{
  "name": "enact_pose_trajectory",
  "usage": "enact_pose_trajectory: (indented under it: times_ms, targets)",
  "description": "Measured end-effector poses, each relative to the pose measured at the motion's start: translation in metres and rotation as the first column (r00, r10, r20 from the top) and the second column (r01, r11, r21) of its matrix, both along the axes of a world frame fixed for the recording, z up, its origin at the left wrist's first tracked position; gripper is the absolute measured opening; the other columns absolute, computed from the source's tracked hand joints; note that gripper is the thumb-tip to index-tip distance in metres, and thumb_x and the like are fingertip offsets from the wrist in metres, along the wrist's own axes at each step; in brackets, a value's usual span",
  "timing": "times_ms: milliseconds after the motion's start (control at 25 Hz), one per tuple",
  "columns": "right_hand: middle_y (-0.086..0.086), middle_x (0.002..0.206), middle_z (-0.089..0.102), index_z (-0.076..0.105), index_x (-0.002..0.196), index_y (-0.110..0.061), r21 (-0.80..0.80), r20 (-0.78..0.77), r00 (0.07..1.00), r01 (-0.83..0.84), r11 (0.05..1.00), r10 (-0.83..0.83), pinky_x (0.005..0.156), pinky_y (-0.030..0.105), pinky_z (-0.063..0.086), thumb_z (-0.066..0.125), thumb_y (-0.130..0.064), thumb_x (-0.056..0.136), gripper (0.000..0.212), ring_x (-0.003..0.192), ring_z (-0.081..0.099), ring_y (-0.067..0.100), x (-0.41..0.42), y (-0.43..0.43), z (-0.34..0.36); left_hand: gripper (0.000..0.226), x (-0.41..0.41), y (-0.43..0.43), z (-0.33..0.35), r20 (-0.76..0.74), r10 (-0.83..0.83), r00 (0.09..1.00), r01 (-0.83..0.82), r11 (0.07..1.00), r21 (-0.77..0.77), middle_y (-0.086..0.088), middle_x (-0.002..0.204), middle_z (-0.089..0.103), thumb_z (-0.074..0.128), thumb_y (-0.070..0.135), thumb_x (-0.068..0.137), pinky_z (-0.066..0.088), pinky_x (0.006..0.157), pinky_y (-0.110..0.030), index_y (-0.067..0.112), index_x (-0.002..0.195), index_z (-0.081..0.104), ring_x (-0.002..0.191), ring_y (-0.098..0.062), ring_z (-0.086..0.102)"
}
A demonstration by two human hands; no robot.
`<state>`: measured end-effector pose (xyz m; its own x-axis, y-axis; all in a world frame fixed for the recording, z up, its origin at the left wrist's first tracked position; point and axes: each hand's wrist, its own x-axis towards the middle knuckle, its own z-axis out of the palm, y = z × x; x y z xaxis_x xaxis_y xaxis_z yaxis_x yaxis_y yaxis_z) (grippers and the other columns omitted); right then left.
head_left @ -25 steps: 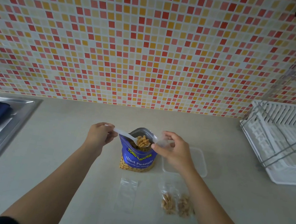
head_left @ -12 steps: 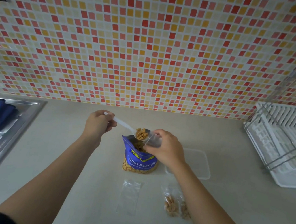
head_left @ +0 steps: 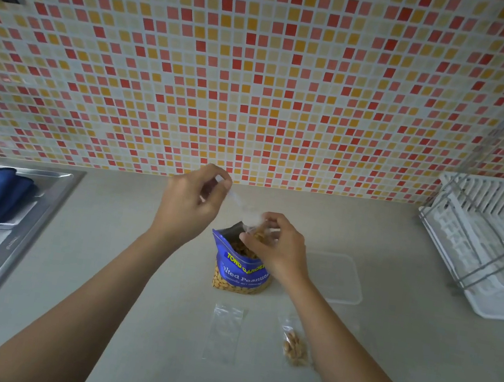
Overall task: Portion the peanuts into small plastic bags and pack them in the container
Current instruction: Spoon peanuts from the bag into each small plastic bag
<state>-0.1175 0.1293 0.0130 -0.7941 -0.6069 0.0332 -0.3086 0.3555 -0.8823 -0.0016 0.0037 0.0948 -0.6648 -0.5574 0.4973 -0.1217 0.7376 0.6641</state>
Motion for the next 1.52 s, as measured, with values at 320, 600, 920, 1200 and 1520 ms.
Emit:
enact_pose_trajectory:
  times_ms: [320,600,920,1200,1520]
  targets:
    - [-0.006,0.076,0.068,0.058,0.082,-0.025,-0.139,0.028,0.988,0.155,0.978,-0.152,0.066,0.027,0.054,0.082,-0.046,0.060,0.039,0.070,0.065,0.008,-0.004,0.029,-0.004,0.012,-0.003,-0.016,-0.057,0.154,0.071,0.986,-0.130,0.897,0.422,-0.001,0.075,0.067,0.055,0.020,0.089,0.049,0.071,-0.032,0.024,0.089,0.066,0.068,-0.013,0.063]
    - [0.001,0.065,0.068,0.051,0.064,-0.024,-0.190,0.080,0.972,0.233,0.954,-0.222,0.057,0.033,0.051,0.082,-0.043,0.059,0.037,0.053,0.061,0.013,0.000,0.053,-0.015,0.024,0.013,0.065,-0.091,0.029,0.019,0.999,-0.024,0.983,0.183,-0.002,0.091,0.064,0.055,0.019,0.083,0.040,0.064,-0.006,0.012,0.104,0.064,0.075,0.004,0.056]
    - [0.001,0.084,0.063,0.060,0.084,-0.023,-0.007,0.439,0.895,0.095,0.995,-0.082,0.059,0.027,0.052,0.079,-0.031,0.070,0.025,0.066,0.059,0.012,0.012,0.092,-0.077,0.013,0.023,0.122,-0.173,0.252,-0.197,0.948,-0.059,0.666,0.743,0.001,0.068,0.071,0.067,0.012,0.081,0.053,0.076,-0.039,0.025,0.079,0.068,0.065,-0.012,0.059]
    - [0.002,0.088,0.073,0.074,0.088,-0.014,0.325,-0.008,1.000,0.023,0.946,-0.021,0.072,0.022,0.046,0.063,-0.017,0.083,0.012,0.080,0.066,0.016,0.017,0.104,-0.115,0.013,0.031,0.141,-0.202,0.539,-0.162,0.827,-0.246,0.757,0.605,0.001,0.077,0.064,0.063,0.013,0.080,0.040,0.058,-0.013,0.010,0.089,0.070,0.076,-0.014,0.058]
    - [0.013,0.099,0.061,0.064,0.102,-0.010,0.436,-0.334,0.927,-0.006,0.900,0.168,0.077,0.037,0.049,0.059,-0.010,0.080,0.023,0.093,0.058,0.033,0.032,0.088,-0.122,0.024,0.042,0.103,-0.201,0.574,0.000,0.819,-0.130,0.974,0.185,-0.015,0.098,0.067,0.059,0.019,0.085,0.049,0.079,-0.034,0.005,0.105,0.065,0.089,-0.033,0.064]
